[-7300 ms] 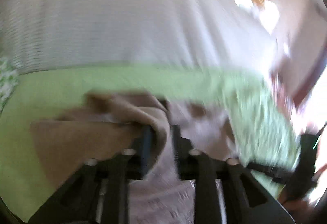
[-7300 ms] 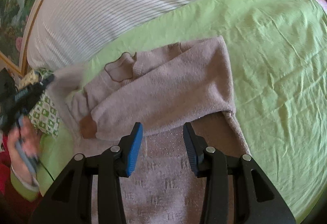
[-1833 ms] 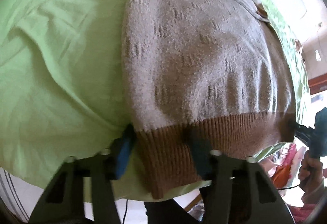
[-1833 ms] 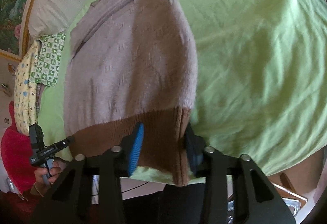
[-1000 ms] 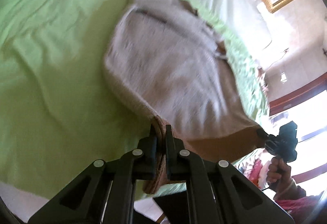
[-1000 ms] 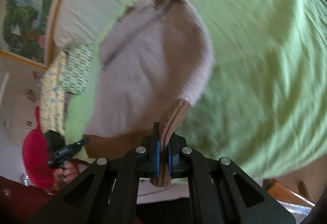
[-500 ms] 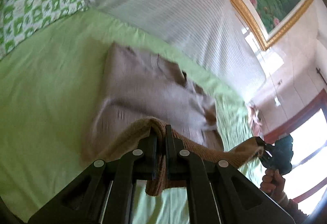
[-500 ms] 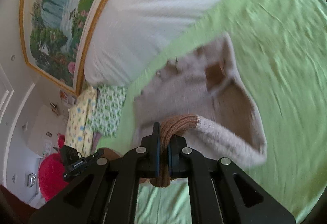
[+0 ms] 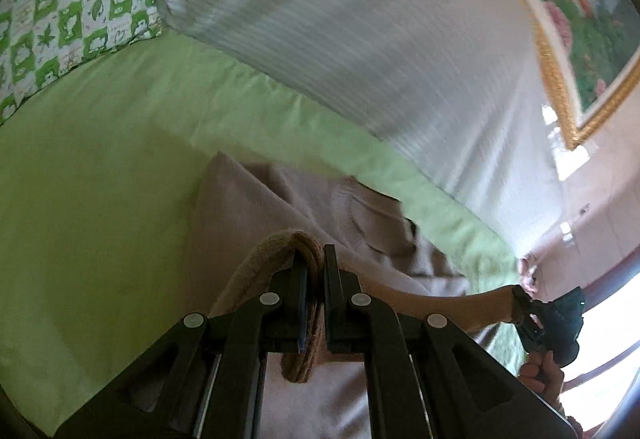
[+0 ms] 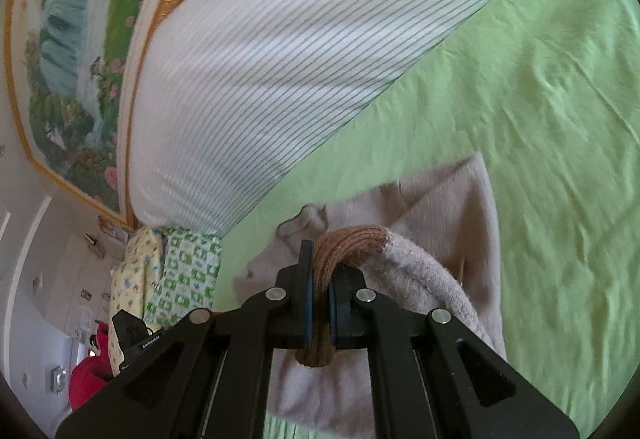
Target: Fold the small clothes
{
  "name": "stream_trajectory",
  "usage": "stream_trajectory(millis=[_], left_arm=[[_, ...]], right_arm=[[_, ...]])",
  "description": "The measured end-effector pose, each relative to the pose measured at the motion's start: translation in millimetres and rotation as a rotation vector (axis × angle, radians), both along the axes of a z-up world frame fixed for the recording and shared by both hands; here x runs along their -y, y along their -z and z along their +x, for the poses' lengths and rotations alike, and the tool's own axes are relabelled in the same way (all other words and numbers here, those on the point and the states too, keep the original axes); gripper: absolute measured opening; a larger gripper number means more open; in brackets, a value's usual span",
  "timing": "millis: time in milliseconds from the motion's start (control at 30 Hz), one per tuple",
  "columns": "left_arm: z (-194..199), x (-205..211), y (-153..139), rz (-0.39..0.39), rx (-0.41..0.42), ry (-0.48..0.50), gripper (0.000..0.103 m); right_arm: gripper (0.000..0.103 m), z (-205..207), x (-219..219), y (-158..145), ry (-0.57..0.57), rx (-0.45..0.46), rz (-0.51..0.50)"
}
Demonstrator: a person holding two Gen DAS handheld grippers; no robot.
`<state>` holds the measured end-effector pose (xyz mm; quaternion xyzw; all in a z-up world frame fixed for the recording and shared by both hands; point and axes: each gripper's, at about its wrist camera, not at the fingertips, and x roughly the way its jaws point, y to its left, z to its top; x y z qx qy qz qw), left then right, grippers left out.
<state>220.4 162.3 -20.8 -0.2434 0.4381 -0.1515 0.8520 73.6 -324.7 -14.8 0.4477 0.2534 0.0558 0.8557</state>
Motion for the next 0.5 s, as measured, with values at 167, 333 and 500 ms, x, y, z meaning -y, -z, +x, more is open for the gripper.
stream_trajectory(millis=[167,333,500], left_arm=[[42,-1,26,0.010,-0.040,-0.041,0.004],[71,3,47,0.027,-0.061,-0.054,0.004],[92,7,68,0.053,-0.101,-0.057,0.005]], right_arm=[[0.007,41,19,26,0.010,-0.049,0.020],[0.007,70,29,50,0.004,-0.098,0.017],[0.009,91,32,64,-0.002,-0.156,-0.016]])
